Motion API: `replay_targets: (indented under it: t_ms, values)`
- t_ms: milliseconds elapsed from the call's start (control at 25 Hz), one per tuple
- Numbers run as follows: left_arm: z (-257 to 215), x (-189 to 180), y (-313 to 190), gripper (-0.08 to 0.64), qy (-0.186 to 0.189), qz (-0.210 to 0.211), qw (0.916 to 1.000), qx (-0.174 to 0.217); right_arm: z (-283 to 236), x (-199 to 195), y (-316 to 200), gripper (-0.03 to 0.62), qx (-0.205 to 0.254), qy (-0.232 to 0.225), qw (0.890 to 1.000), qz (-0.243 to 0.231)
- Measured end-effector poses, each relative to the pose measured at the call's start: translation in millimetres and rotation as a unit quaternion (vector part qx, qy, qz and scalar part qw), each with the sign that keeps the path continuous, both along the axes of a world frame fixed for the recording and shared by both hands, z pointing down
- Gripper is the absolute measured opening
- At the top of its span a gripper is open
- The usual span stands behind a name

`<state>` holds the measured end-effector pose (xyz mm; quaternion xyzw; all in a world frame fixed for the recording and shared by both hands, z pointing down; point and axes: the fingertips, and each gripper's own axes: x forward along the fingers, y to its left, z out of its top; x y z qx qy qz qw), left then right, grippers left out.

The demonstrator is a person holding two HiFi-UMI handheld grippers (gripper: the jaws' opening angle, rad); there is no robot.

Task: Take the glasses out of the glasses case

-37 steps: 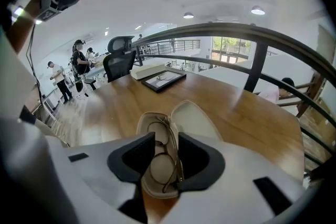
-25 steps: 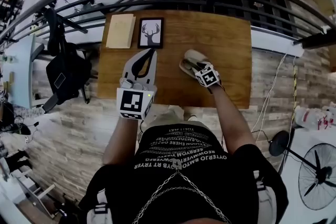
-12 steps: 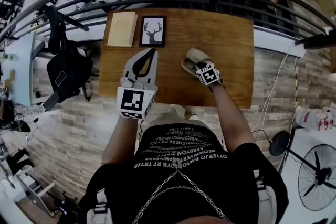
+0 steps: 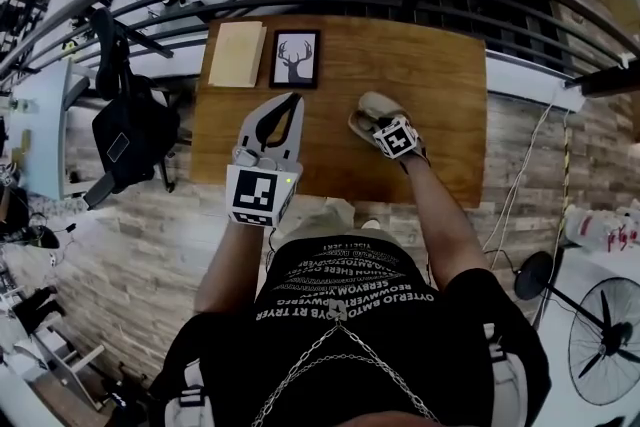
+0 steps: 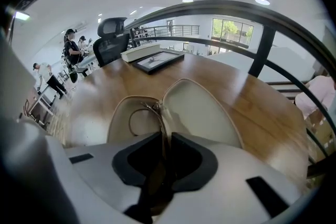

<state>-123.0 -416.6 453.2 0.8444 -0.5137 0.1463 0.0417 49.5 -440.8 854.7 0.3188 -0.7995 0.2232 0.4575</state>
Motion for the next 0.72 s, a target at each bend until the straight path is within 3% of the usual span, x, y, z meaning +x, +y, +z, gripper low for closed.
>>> replay_targets:
  t_ms: [280, 720]
  values:
    - [-2.6, -1.8, 3.4, 0.034, 0.003, -0.003, 1.0000, 0.003, -12.3, -11.0, 4.2, 0.028, 0.030, 0.010, 0.998, -0.055]
    - [-10.6, 17.5, 8.5, 0.034, 0.011, 0.011, 0.9998, 0.014, -55.2, -2.4, 6.5, 0.028, 0.066, -0.054, 0.996, -0.005]
